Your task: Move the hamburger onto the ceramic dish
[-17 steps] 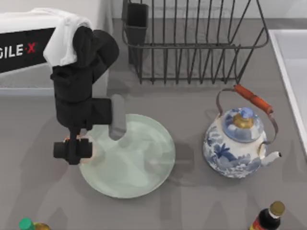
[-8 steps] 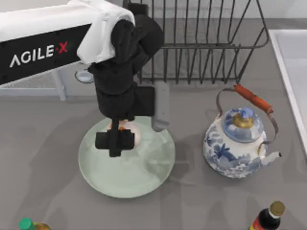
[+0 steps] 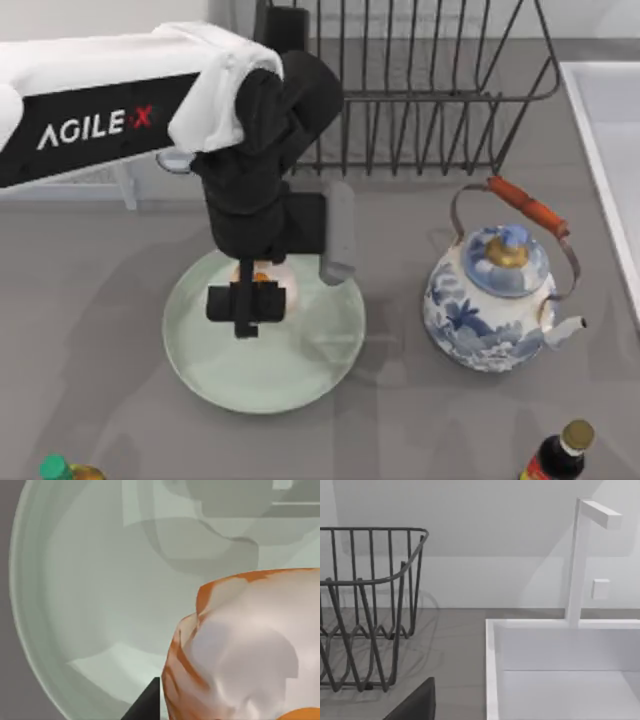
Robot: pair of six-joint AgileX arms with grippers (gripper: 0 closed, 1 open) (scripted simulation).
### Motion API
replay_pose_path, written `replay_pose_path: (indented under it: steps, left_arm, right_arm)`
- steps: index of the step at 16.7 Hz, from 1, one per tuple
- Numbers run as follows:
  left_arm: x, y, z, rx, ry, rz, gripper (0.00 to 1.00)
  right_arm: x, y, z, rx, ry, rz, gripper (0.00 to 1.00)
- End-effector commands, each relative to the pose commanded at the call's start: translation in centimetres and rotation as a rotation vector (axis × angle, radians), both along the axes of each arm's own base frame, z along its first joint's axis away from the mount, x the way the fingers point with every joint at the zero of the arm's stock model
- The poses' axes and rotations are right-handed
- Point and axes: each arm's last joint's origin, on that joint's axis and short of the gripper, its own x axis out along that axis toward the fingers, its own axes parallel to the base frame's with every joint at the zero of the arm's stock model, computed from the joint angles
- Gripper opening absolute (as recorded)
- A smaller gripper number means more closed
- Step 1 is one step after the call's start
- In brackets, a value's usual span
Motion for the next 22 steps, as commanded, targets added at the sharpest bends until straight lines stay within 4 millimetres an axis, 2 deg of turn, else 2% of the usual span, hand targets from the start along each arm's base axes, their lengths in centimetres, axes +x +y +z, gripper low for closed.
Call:
replay_pose_path:
  steps: [4,7,20,22]
  left_arm:
    - [-0.1,-0.1,-2.3,0.007,0.016,-0.003,0.0]
    - [-0.1,-0.1,-2.3,0.008,0.017,-0.003,0.0]
    - [-0.1,-0.1,-2.3,0.008,0.017,-0.003,0.98]
    - [-0.1,-0.1,-2.3,0.008,0.017,-0.003,1.0]
  right_arm:
    - [0.0,0.0,0.0,0.0,0.0,0.0,1.0]
    - [0.0,0.0,0.0,0.0,0.0,0.0,1.0]
    - [0.0,0.0,0.0,0.0,0.0,0.0,1.0]
    - [0.0,0.0,0.0,0.0,0.0,0.0,1.0]
